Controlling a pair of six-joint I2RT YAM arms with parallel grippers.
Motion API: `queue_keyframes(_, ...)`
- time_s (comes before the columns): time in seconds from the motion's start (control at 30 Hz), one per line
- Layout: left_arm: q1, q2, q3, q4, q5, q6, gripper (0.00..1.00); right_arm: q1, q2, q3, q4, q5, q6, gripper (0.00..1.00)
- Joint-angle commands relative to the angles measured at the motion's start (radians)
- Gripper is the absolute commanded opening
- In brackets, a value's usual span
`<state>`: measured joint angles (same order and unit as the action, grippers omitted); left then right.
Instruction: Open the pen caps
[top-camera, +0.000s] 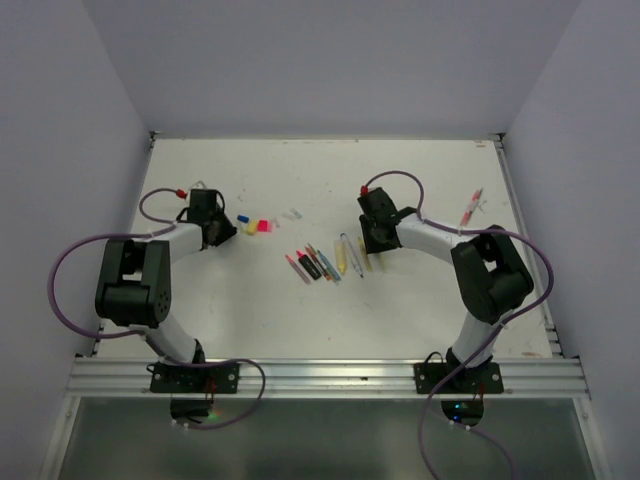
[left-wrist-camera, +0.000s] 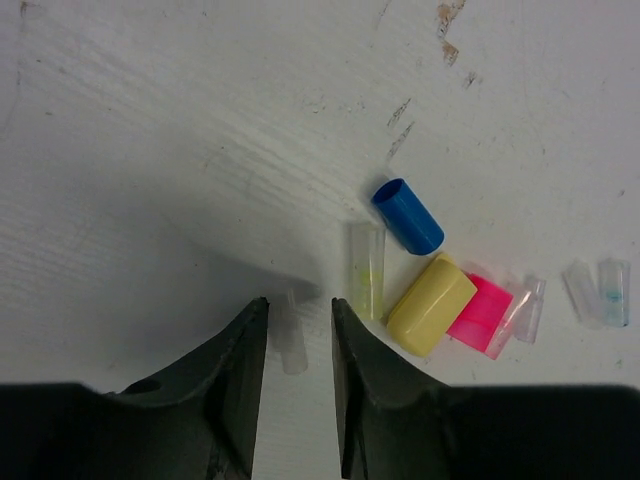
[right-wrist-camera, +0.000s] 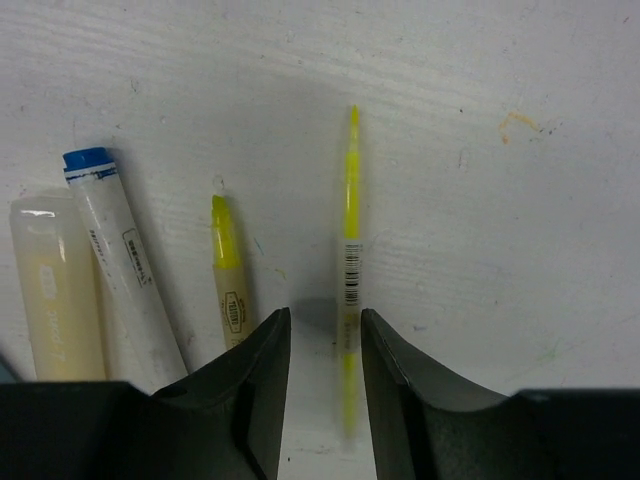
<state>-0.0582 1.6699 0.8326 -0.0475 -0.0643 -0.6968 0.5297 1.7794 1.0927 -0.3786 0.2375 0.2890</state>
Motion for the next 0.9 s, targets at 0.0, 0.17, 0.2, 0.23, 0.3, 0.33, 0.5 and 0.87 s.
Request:
queue_keyframes(0.0, 0.009, 0.017, 0.03, 0.031, -0.011, 0.002, 0.36, -0.004, -0.006, -0.004, 0.037, -0.009, 0.006, 0.39)
queue_keyframes(0.17, 0.011, 0.002, 0.016, 0.031, -0.012, -0.004, 0.6, -0.007, -0.017, 0.009, 0.037, -0.02, 0.012, 0.39)
queue_keyframes(0.2, 0.011, -0.007, 0.013, 0.031, -0.011, -0.003, 0.62, -0.01, -0.018, 0.019, 0.037, -0.027, 0.013, 0.4)
queue_keyframes(0.23, 0.012, -0.013, 0.01, 0.064, -0.006, 0.0, 0.63, -0.016, -0.018, 0.029, 0.033, -0.039, 0.022, 0.41)
queue_keyframes(0.3, 0.011, -0.033, -0.001, 0.069, -0.002, -0.006, 0.67, -0.046, -0.015, 0.067, 0.018, -0.09, 0.038, 0.42)
queue_keyframes(0.33, 0.009, -0.041, -0.009, 0.077, -0.002, -0.012, 0.68, -0.057, -0.017, 0.081, 0.012, -0.093, 0.053, 0.44)
queue_keyframes(0.5, 0.003, -0.161, -0.067, 0.119, -0.009, -0.053, 0.75, -0.129, -0.037, 0.179, -0.026, -0.035, 0.062, 0.61)
queue_keyframes(0.87, -0.276, -0.337, -0.153, 0.264, -0.028, -0.116, 0.8, -0.505, 0.035, 0.43, -0.141, 0.092, 0.078, 0.64)
